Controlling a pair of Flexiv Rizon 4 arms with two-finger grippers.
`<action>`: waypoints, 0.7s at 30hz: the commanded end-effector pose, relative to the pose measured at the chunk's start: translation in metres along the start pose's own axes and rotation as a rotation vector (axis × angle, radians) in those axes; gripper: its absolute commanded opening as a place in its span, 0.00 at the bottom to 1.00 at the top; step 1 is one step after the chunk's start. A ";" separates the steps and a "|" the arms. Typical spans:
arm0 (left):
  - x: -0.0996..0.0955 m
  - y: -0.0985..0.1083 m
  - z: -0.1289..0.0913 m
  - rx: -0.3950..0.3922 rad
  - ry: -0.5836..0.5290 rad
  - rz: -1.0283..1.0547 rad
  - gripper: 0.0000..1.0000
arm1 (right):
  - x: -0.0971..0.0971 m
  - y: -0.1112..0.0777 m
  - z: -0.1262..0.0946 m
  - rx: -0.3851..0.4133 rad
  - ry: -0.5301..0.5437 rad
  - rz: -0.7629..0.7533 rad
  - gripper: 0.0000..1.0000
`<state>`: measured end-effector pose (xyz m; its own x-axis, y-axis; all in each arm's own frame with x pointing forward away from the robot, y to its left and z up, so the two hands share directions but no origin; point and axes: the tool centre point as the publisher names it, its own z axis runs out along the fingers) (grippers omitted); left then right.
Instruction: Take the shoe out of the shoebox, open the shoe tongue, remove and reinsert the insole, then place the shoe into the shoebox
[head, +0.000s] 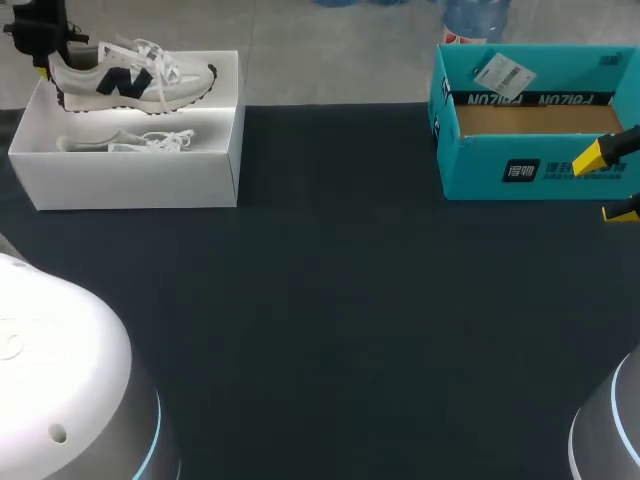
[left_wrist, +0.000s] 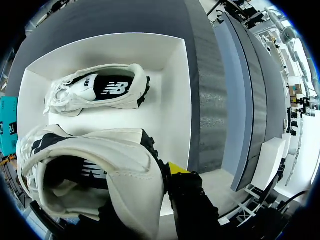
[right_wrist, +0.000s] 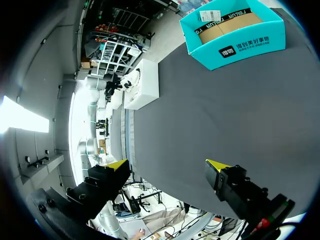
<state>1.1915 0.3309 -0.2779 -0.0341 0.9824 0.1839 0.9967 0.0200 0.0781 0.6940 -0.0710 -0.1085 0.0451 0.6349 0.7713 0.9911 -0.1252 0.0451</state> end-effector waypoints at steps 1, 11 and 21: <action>0.000 0.017 0.021 0.024 -0.008 0.007 0.00 | 0.000 0.000 0.000 0.000 -0.001 0.001 1.00; -0.010 0.027 0.061 0.024 -0.037 0.039 0.00 | 0.000 0.000 0.000 0.000 -0.001 0.001 1.00; -0.016 0.030 0.083 0.016 -0.060 0.047 0.00 | 0.000 0.000 0.000 0.000 -0.001 0.001 1.00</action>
<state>1.2182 0.3312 -0.3506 0.0156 0.9918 0.1271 0.9978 -0.0237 0.0626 0.6940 -0.0709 -0.1084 0.0450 0.6349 0.7713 0.9911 -0.1251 0.0451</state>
